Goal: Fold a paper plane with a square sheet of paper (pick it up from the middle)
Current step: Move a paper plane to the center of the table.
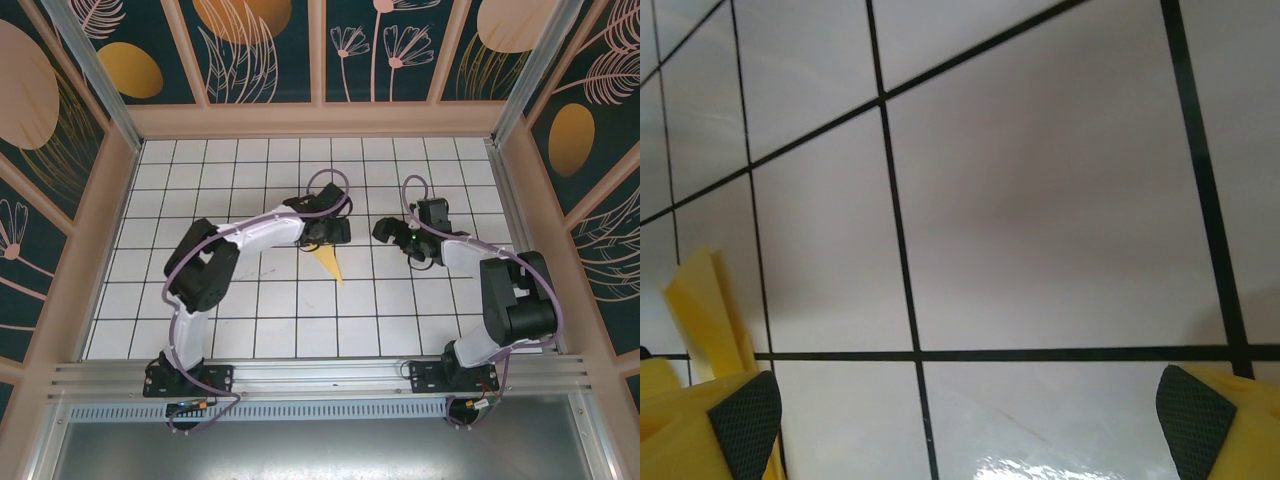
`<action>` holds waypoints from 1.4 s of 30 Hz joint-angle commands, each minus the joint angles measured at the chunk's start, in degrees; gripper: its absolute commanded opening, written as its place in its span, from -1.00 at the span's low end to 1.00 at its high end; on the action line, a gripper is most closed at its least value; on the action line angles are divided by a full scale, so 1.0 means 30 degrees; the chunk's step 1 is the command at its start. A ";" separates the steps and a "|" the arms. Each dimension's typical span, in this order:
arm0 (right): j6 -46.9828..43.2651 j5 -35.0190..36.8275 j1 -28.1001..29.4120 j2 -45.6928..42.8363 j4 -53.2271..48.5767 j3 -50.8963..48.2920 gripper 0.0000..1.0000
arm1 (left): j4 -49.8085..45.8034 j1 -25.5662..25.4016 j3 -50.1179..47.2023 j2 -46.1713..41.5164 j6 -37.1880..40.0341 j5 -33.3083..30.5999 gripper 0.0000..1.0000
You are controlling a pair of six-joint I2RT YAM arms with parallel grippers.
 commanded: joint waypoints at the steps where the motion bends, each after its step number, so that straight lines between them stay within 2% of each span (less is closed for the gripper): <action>1: 0.0096 0.0351 -0.0191 -0.0369 0.0795 -0.0336 0.97 | -0.3791 -0.0266 0.1675 0.1184 0.0579 -0.2190 0.60; 9: 0.0125 0.0025 -0.0194 -0.0370 0.0716 -0.0425 0.97 | -0.5485 -0.0427 0.2832 0.2040 0.0613 -0.3000 0.48; 14: 0.0155 -0.0298 -0.0176 -0.0086 0.0640 -0.0351 0.95 | -0.5143 -0.0485 0.2448 0.0952 -0.0006 -0.3224 0.37; 28: 0.0155 -0.0618 -0.0196 0.0540 0.0522 -0.0197 0.92 | -0.3760 -0.0457 0.0250 -0.0790 -0.1446 -0.2188 0.04; 30: 0.0184 -0.0736 -0.0184 0.0579 0.0554 -0.0161 0.92 | -0.3412 -0.0471 0.0093 -0.0802 -0.1412 -0.1977 0.06; 34: 0.0184 -0.0728 -0.0174 0.0656 0.0573 -0.0197 0.92 | -0.3344 -0.0485 0.1049 0.0002 -0.0815 -0.1373 0.28; 42: 0.0209 -0.0689 -0.0159 0.0772 0.0564 -0.0182 0.92 | -0.5224 -0.0463 0.3007 0.1985 0.0247 -0.2510 0.30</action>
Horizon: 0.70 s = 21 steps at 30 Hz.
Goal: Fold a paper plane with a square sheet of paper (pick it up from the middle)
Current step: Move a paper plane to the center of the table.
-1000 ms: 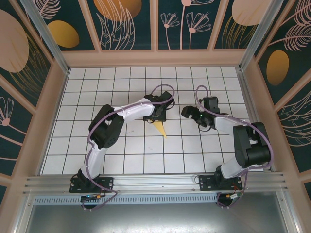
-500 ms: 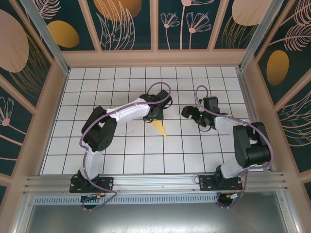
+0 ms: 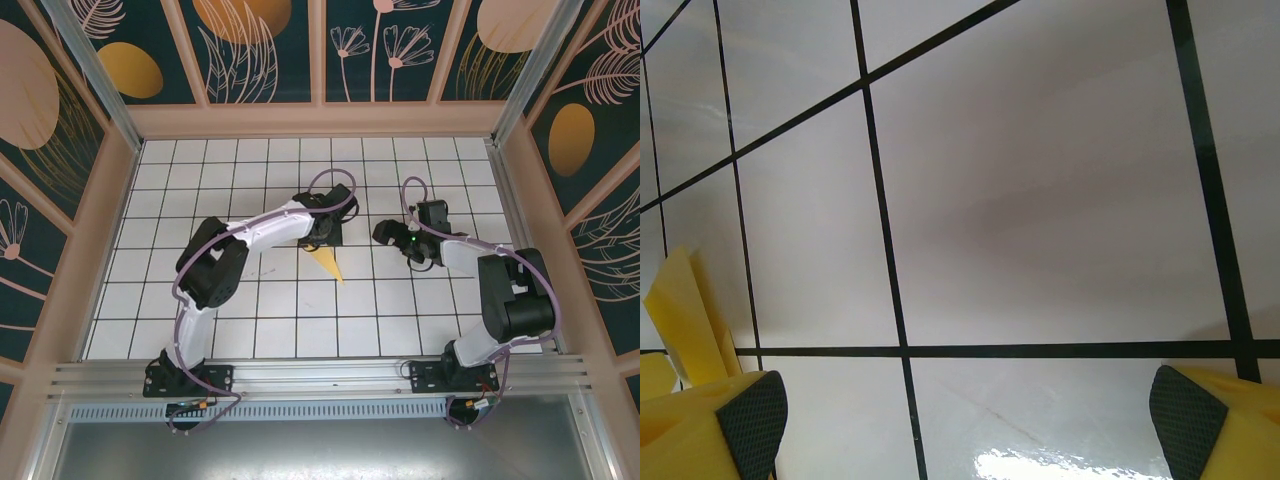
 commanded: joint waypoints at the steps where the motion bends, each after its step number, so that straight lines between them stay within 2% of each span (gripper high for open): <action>1: 0.0199 -0.0369 -0.0104 0.0380 0.0249 -0.0073 0.92 | -0.1536 -0.0131 0.0943 0.0915 0.0716 -0.0770 0.30; 8: 0.0199 -0.0465 -0.0105 0.0440 0.0246 -0.0051 0.91 | -0.2048 -0.0126 0.1567 0.1301 0.0988 -0.0619 0.32; 21: 0.0258 -0.0561 -0.0086 0.0578 0.0208 -0.0029 0.90 | -0.2146 -0.0148 0.1043 0.0483 0.0510 -0.0971 0.04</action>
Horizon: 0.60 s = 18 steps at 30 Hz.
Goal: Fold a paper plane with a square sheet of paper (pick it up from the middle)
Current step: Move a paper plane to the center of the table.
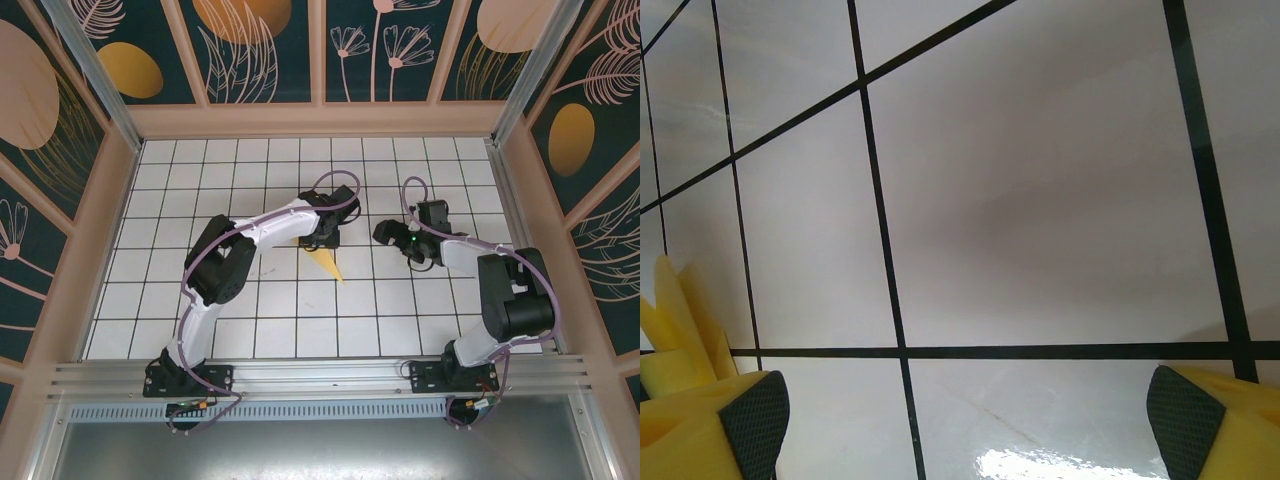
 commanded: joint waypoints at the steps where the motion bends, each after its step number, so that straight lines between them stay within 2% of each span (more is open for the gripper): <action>1: 0.0229 -0.0436 -0.0052 0.0494 0.0178 -0.0035 0.89 | -0.0442 -0.0122 -0.0145 -0.0545 -0.0130 -0.0393 0.04; 18: 0.0301 -0.0594 -0.0061 0.0660 0.0162 0.0015 0.88 | 0.0303 -0.0148 -0.2338 -0.2412 -0.1340 -0.0281 -0.11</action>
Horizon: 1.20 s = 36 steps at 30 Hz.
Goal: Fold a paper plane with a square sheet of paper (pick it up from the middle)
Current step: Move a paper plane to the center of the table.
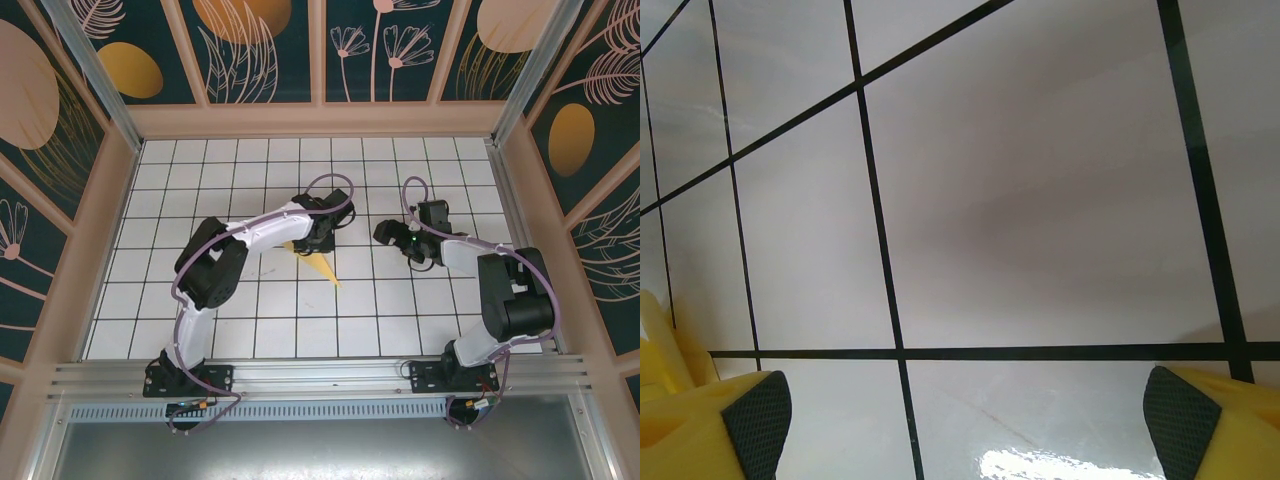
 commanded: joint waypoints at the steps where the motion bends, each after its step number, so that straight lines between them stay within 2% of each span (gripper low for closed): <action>1: 0.0279 -0.0546 0.0004 0.0621 0.0135 0.0015 0.88 | 0.0277 -0.0141 -0.0474 -0.0862 -0.0577 -0.0311 -0.12; 4: 0.0279 -0.0564 0.0011 0.0638 0.0086 0.0044 0.87 | 0.0302 -0.0130 -0.0658 -0.0942 -0.0660 -0.0271 -0.17; 8: 0.0295 -0.0547 0.0007 0.0714 0.0093 0.0037 0.86 | 0.0411 -0.0126 -0.0932 -0.1080 -0.0771 -0.0216 -0.34; 12: 0.0308 -0.0575 0.0037 0.0821 0.0102 0.0073 0.86 | 0.0453 -0.0148 -0.1090 -0.1281 -0.0976 -0.0314 -0.37; 19: 0.0309 -0.0604 0.0074 0.0950 0.0084 0.0103 0.86 | 0.0534 -0.0141 -0.1400 -0.1663 -0.1231 -0.0403 -0.55; 29: 0.0309 -0.0560 0.0109 0.1001 0.0070 0.0109 0.85 | 0.0511 -0.0146 -0.1078 -0.1878 -0.0782 -0.0694 -1.00; 36: 0.0272 -0.0634 0.0094 0.0933 0.0150 0.0103 0.85 | 0.0401 -0.0135 -0.0797 -0.2846 -0.0028 -0.1408 -1.00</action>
